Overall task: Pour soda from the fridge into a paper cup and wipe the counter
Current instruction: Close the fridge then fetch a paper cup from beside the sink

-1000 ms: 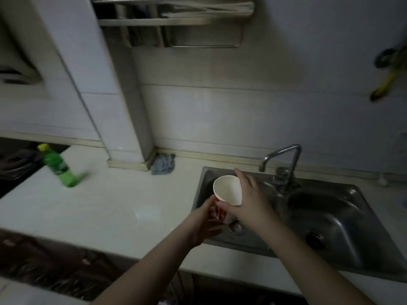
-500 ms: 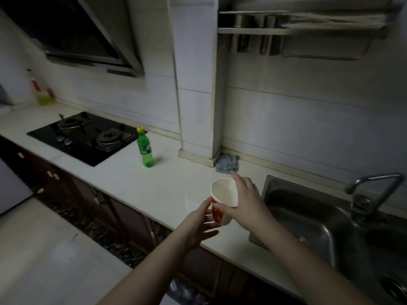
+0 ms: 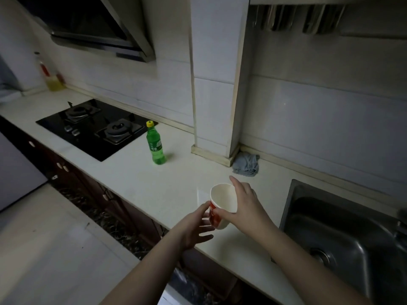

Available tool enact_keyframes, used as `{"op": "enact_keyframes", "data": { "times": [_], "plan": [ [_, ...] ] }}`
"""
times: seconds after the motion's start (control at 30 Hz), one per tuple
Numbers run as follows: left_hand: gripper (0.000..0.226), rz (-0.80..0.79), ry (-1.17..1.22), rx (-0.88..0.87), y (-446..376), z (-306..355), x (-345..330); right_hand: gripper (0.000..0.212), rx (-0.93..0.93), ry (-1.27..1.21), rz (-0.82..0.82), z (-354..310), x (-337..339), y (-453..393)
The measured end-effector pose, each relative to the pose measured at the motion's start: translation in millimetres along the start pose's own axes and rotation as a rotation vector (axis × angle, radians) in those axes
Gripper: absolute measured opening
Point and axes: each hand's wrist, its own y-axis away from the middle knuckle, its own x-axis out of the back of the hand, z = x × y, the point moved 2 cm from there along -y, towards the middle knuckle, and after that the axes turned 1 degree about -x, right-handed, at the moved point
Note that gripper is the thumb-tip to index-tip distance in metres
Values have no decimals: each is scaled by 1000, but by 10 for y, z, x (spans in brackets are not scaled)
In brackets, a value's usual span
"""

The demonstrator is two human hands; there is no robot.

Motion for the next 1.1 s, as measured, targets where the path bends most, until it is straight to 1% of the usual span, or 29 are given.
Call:
{"op": "enact_keyframes", "data": {
  "times": [0.07,0.23,0.43,0.63,0.73,0.83,0.93,1.0,1.03,1.1],
  "plan": [
    [60,10,-11,33,-183,46,37,102,-18,-10,-12,81,-83,-163],
    [44,71,34,81,-586,121,57,106,-58,-31,-48,270,-276,-509],
    [43,51,34,116,-955,212,135,107,-92,-59,-11,370,-486,-779],
    [35,-1,-25,159,-1352,339,217,105,-176,-36,17,468,-746,-1064],
    [35,-36,-88,159,-1559,426,267,104,-253,-90,77,484,-874,-1158],
    [40,-59,-150,164,-1720,573,309,104,-313,-153,158,509,-991,-1234],
    [39,-58,-215,174,-1861,658,334,104,-355,-178,189,541,-1077,-1312],
    [38,-41,-275,147,-1948,689,339,102,-368,-171,215,568,-1134,-1360],
    [36,-38,-300,122,-2004,699,337,100,-368,-165,226,582,-1164,-1384],
    [25,-42,-308,77,-2069,736,321,99,-366,-163,238,612,-1213,-1430]
  ]
}}
